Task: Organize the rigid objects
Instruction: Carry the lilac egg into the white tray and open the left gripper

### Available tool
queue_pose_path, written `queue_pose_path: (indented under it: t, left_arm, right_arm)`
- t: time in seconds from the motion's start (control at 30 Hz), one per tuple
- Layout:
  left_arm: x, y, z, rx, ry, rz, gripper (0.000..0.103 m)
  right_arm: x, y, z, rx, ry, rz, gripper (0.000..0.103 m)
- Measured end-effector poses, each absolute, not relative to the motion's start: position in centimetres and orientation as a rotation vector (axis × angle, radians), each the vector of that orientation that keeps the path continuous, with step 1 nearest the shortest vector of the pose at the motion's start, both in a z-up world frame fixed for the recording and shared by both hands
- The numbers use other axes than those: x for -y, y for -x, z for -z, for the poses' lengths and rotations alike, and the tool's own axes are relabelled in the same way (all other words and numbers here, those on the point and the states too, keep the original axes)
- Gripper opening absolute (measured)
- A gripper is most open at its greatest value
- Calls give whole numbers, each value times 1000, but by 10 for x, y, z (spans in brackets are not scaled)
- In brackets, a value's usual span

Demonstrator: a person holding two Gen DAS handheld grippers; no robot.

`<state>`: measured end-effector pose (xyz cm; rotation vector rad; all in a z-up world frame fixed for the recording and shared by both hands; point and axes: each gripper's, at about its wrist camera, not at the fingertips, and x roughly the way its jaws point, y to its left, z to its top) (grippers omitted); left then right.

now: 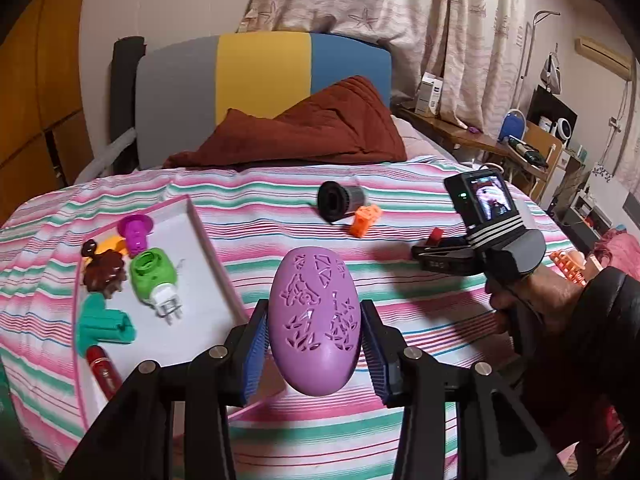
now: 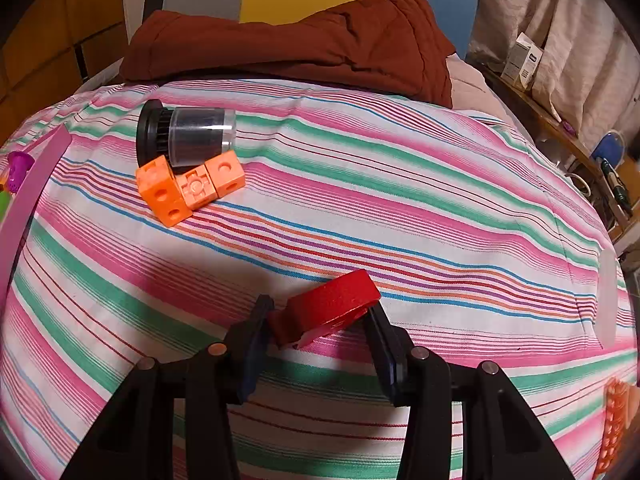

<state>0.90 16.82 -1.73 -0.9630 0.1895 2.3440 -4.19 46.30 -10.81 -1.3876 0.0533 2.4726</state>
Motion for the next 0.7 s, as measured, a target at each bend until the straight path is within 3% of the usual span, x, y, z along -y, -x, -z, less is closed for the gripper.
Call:
queue_pose_path:
  t: [0.47, 0.7]
  left_arm:
    - [-123, 1, 26, -152, 1029, -2405, 44]
    - [-54, 10, 18, -19, 1065, -2486, 44]
  right_arm:
    - [-462, 42, 107, -40, 1390, -2471, 47]
    - [-462, 45, 109, -39, 1395, -2466, 47]
